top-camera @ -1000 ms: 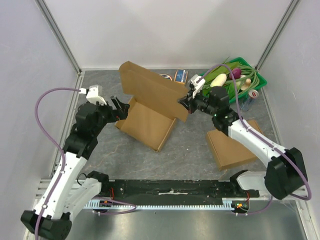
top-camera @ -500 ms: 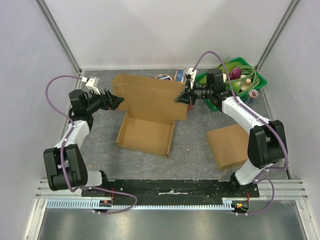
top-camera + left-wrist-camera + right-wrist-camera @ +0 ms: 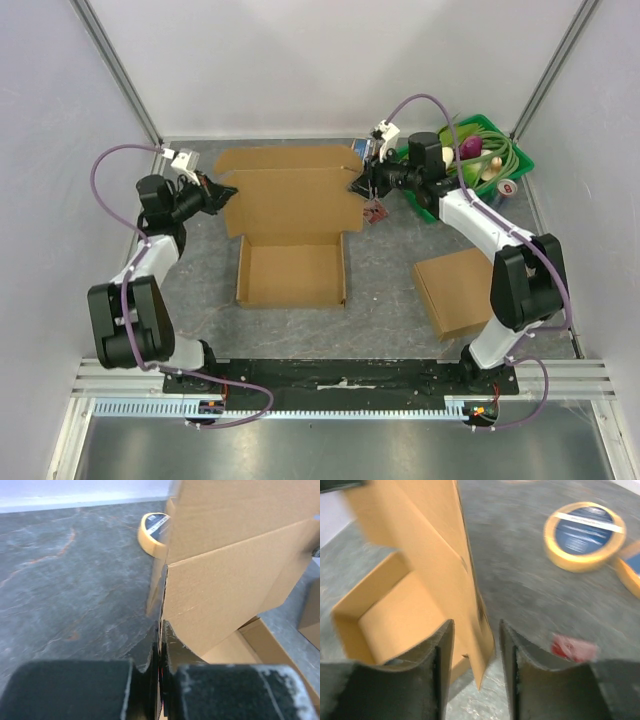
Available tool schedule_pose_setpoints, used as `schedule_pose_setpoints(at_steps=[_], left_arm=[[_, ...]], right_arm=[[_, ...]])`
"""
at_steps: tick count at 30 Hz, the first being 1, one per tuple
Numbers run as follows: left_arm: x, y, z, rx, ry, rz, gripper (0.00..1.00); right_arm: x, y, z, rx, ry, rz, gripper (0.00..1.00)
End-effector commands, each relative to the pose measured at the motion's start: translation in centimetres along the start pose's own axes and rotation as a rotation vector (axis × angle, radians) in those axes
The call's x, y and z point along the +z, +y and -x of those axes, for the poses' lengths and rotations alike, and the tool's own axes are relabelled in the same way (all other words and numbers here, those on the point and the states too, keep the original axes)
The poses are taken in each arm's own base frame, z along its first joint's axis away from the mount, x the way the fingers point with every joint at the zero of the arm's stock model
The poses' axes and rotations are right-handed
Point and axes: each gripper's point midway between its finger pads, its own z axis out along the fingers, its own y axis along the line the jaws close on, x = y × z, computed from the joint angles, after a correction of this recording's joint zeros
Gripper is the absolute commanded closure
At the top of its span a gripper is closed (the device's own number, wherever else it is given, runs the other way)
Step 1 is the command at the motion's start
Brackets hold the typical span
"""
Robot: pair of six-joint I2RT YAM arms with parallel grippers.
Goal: Fold the paper box
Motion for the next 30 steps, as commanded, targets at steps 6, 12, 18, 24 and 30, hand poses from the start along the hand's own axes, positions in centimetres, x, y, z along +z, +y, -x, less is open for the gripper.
schedule_pose_setpoints(at_steps=[6,12,18,24,30], left_arm=[[-5.2,2.9,2.7,0.116,-0.134,0.378,0.98],[-6.2,2.1,2.6,0.082,-0.159,0.406,0.98],[-7.2,2.1,2.6,0.102,-0.164,0.453,0.98],[-6.8,1.6,2.5,0.104,-0.161,0.415,0.98],[-6.7,1.5,2.3,0.100,-0.164,0.414,0.98]], right_arm=[[-7.8,-8.8,-0.7,0.244,-0.146,-0.761,0.16],[-4.1,-9.3,-5.0,0.063,0.066,-0.719,0.11],[1.5,-9.8,-8.3,0.009,0.335,-0.599,0.11],[2.1,-12.5,-9.7,-0.052,0.456,-0.663,0.07],[3.2,-14.4,-11.6,-0.051,0.551,-0.654,0.03]])
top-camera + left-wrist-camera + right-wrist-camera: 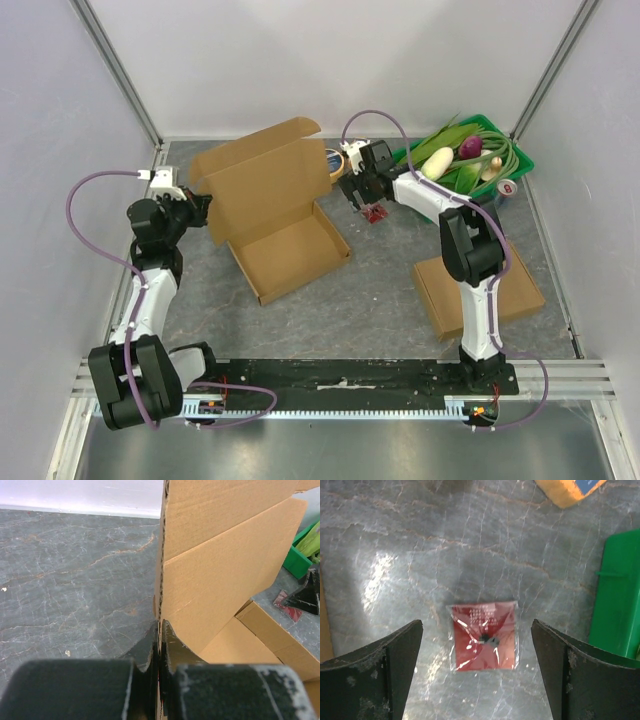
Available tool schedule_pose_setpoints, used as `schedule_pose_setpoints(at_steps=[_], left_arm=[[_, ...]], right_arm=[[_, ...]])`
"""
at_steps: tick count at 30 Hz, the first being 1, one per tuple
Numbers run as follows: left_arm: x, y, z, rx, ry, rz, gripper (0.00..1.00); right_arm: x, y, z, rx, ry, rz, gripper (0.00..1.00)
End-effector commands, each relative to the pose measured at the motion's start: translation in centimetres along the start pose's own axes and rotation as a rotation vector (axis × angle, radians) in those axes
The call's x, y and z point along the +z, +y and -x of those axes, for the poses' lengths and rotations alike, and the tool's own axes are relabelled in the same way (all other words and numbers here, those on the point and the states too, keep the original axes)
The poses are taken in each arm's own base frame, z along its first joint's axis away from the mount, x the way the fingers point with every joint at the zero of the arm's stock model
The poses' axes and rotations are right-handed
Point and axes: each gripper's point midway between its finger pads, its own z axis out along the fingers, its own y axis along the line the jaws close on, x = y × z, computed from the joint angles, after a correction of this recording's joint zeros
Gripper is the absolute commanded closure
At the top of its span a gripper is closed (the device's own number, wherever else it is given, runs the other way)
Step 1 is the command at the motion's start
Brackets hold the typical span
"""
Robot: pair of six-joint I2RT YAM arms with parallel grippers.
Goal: Fold the paper box
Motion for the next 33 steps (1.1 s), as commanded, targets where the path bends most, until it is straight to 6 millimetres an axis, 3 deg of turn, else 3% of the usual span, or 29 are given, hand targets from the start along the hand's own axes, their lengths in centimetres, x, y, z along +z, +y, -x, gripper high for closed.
schedule_pose_setpoints(at_steps=[1,11,16,18,22,26,28,33], left_arm=[[-0.1,-0.6,0.7,0.026,-0.034,-0.017,0.98],[0.2,-1.3,0.7,0.040,-0.030,-0.041,0.98],[0.1,-1.4,0.9,0.042,-0.038,-0.039,0.98],[0.1,-1.5,0.9,0.043,-0.038,-0.045,0.98],[0.2,-1.8,0.8,0.043,-0.033,-0.055,0.98],[0.2,-2.1,0.7,0.051,-0.029,-0.063,0.98],[0.2,-2.2,0.9,0.055,-0.033,-0.064,0.98],[0.4,-2.4,0.6,0.055,-0.022,-0.078,0.98]], right_arm=[[1.4,-1.1,-0.3,-0.039,0.054,0.001,0.02],[3.1,-1.5,-3.8,-0.034,0.151,0.023,0.05],[2.7,0.1,-6.2,0.002,0.179,0.084,0.30],[2.4,1.2,-5.3,0.035,0.119,0.146,0.35],[2.1,1.5,-4.2,0.088,0.062,0.209,0.63],[0.4,1.1,-2.0,0.084,-0.008,0.189,0.73],[-1.4,0.6,-0.9,0.079,-0.045,0.167,0.81],[-6.9,1.6,1.5,0.082,-0.138,0.160,0.85]])
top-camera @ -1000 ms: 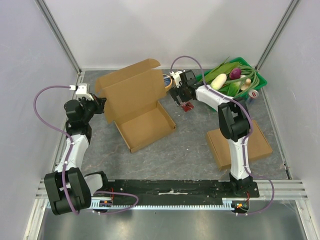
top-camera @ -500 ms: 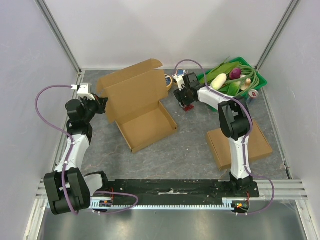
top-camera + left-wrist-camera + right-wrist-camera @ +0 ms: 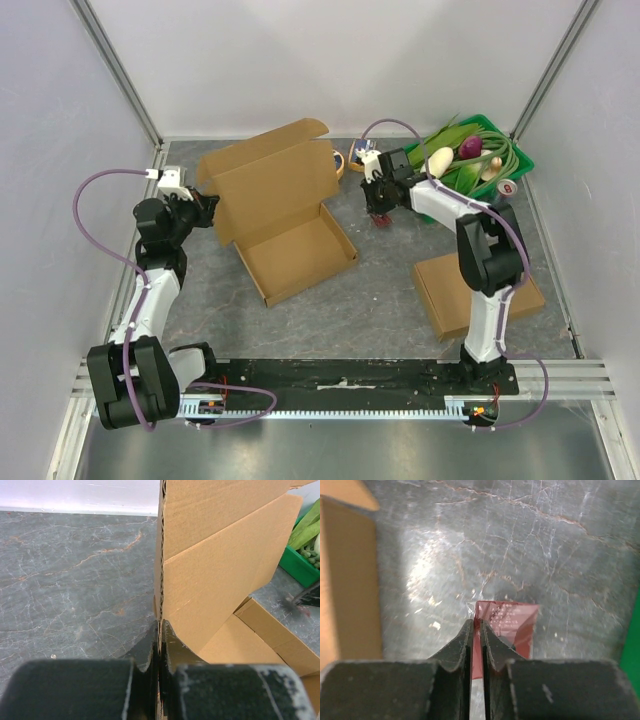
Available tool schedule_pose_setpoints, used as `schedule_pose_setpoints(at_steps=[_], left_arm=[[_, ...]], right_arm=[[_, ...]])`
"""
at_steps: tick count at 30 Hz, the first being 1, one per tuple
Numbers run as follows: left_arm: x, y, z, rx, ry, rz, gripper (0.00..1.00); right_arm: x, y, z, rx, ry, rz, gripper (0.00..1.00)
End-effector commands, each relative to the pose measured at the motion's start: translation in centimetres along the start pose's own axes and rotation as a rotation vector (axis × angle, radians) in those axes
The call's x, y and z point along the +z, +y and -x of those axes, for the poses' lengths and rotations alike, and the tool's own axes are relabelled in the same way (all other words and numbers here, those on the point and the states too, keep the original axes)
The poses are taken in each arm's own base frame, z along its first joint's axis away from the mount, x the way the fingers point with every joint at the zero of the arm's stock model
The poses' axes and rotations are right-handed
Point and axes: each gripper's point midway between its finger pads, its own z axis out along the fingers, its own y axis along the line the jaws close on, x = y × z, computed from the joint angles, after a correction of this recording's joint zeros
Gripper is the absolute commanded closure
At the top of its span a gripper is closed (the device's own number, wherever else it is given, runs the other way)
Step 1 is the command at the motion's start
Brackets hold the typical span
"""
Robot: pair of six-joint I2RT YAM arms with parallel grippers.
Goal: Fold the paper box
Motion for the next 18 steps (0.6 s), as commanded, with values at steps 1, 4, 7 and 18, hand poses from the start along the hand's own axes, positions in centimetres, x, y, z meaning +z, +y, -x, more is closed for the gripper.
schedule_pose_setpoints(at_steps=[1,4,7,18], left_arm=[[0.1,-0.9,1.3,0.055,-0.036,-0.037,0.98],[0.2,-0.9,1.2,0.058,-0.031,-0.039,0.98],[0.3,-1.2,1.1,0.063,-0.028,-0.048,0.98],[-1.0,0.9,2.1,0.153,-0.033,0.110,0.98]], right_arm=[[-6.3,2.7,4.7,-0.030,-0.163,0.007,0.86],[-7.5,2.5,4.2,-0.006,-0.162,-0.032,0.92],[-9.3,5.4,5.3,0.006,-0.224,0.070,0.99],[-7.8,5.2,3.3,-0.013,-0.050,-0.123,0.31]])
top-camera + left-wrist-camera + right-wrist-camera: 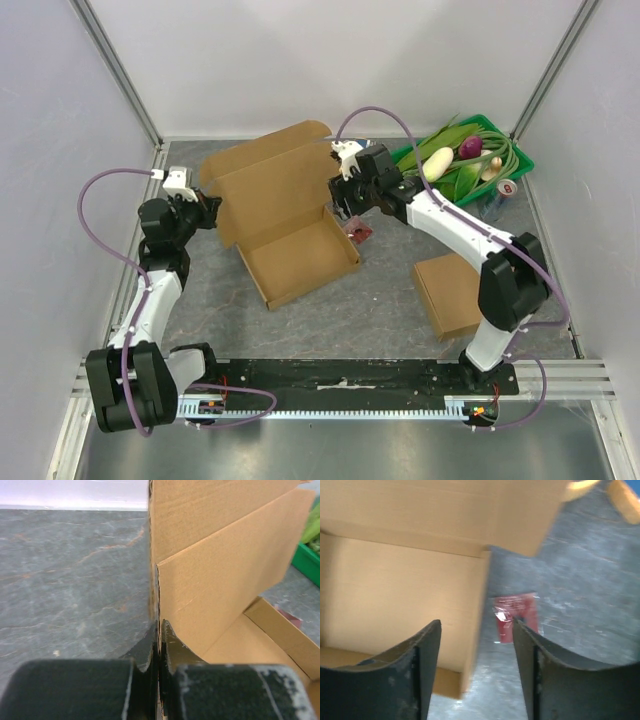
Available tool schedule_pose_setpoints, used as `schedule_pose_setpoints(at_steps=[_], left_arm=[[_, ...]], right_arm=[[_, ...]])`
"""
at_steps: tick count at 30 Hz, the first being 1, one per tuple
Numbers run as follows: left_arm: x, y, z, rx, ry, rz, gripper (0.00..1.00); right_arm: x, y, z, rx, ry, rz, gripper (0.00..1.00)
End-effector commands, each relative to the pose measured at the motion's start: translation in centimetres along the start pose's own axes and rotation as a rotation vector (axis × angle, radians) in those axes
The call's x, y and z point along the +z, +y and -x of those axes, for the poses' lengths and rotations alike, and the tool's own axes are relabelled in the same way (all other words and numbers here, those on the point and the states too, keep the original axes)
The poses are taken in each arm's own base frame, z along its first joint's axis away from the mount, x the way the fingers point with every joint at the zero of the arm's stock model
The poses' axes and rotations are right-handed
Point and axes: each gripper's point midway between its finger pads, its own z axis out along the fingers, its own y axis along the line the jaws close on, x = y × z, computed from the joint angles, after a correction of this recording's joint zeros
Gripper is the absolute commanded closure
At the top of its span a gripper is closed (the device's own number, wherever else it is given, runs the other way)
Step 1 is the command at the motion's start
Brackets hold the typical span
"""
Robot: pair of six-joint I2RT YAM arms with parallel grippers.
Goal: Fold the paper box
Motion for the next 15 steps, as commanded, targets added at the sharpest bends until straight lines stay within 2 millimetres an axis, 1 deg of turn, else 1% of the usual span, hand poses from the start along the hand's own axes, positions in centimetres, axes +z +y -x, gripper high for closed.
schedule_pose_setpoints(at_steps=[1,2,3,5,6,7,8,9,10,11,12,15], left_arm=[[-1.2,2.0,2.5,0.185,-0.037,0.125,0.98],[-1.4,2.5,2.3,0.196,-0.020,0.149,0.98],[-1.5,2.9,2.2,0.220,-0.011,0.166,0.98],[-1.8,3.9,1.7,0.230,0.011,0.223,0.98],[-1.9,4.0,1.8,0.238,0.011,0.228,0.98],[-1.9,3.9,1.7,0.244,0.012,0.224,0.98],[-1.9,3.9,1.7,0.246,0.010,0.220,0.98],[-1.9,4.0,1.7,0.244,0.009,0.226,0.98],[-1.9,4.0,1.6,0.240,0.011,0.228,0.98],[-1.9,4.0,1.6,0.241,0.011,0.227,0.98],[-1.9,3.9,1.6,0.236,0.009,0.224,0.98],[-1.7,3.4,1.6,0.229,0.003,0.196,0.98]], right_arm=[[1.0,-7.0,-3.8,0.040,0.156,-0.255,0.27],[1.0,-7.2,-4.0,0.046,0.149,-0.264,0.23],[1.3,-7.6,-4.5,0.055,0.131,-0.279,0.16],[1.8,-7.8,-5.0,0.062,0.115,-0.262,0.09],[2.3,-8.1,-5.6,0.069,0.124,-0.251,0.05],[3.1,-8.0,-5.5,0.037,0.115,-0.225,0.03],[4.9,-7.6,-7.4,0.027,0.168,-0.177,0.02],[5.7,-7.5,-6.8,0.017,0.172,-0.154,0.02],[6.1,-7.4,-8.0,0.003,0.230,-0.141,0.02],[7.0,-7.1,-9.0,-0.002,0.258,-0.108,0.02],[7.5,-7.0,-8.8,-0.010,0.232,-0.092,0.02],[8.4,-7.0,-9.4,-0.026,0.246,-0.075,0.02]])
